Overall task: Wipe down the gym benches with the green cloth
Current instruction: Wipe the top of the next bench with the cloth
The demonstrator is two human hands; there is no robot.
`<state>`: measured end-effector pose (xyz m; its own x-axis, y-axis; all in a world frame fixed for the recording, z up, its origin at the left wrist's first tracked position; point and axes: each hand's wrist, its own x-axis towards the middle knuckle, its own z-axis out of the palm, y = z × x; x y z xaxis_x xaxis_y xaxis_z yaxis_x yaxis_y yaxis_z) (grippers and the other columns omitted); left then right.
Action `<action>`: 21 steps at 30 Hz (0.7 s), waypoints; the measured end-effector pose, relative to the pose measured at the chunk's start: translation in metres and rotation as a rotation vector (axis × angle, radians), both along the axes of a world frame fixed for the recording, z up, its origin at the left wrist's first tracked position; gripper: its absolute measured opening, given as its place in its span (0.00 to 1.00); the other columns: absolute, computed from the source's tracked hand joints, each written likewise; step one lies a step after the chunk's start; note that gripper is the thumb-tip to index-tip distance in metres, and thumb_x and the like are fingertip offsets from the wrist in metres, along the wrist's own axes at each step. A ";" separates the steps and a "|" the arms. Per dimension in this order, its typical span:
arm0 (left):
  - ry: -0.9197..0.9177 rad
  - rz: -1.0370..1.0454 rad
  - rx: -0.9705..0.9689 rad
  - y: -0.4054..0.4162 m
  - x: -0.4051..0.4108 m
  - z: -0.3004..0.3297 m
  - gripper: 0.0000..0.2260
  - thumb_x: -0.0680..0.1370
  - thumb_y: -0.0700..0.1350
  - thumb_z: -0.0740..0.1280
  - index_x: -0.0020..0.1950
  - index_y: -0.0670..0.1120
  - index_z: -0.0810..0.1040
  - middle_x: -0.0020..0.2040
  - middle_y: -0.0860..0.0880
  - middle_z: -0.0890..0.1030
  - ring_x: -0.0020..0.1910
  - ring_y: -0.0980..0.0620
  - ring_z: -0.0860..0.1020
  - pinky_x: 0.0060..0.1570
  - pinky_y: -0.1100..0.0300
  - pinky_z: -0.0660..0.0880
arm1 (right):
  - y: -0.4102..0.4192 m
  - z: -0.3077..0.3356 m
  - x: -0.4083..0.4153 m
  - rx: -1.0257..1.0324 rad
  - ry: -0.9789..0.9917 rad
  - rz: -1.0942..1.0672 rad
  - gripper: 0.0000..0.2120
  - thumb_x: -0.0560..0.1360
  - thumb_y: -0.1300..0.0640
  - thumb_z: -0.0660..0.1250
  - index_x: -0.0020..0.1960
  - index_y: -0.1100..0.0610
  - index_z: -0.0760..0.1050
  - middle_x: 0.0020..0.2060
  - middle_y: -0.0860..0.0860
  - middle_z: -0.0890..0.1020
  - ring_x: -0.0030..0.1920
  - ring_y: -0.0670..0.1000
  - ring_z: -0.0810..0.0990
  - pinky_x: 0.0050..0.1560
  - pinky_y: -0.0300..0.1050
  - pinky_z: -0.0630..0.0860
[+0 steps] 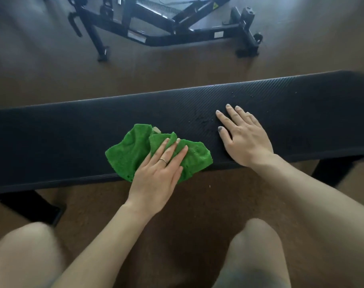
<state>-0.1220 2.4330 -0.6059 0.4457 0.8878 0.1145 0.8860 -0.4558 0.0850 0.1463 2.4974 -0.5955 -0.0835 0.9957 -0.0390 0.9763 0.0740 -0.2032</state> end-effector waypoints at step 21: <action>-0.072 0.064 -0.316 0.078 0.074 0.028 0.24 0.87 0.55 0.47 0.84 0.59 0.48 0.84 0.58 0.44 0.81 0.58 0.38 0.78 0.56 0.41 | 0.009 -0.007 0.011 0.106 0.078 -0.059 0.32 0.82 0.44 0.41 0.83 0.53 0.59 0.82 0.51 0.60 0.83 0.51 0.54 0.82 0.50 0.48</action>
<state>-0.0480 2.5112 -0.5781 0.3890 0.9103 -0.1417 0.8985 -0.3409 0.2766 0.1571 2.5059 -0.6026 -0.0233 0.9972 0.0705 0.9612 0.0417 -0.2728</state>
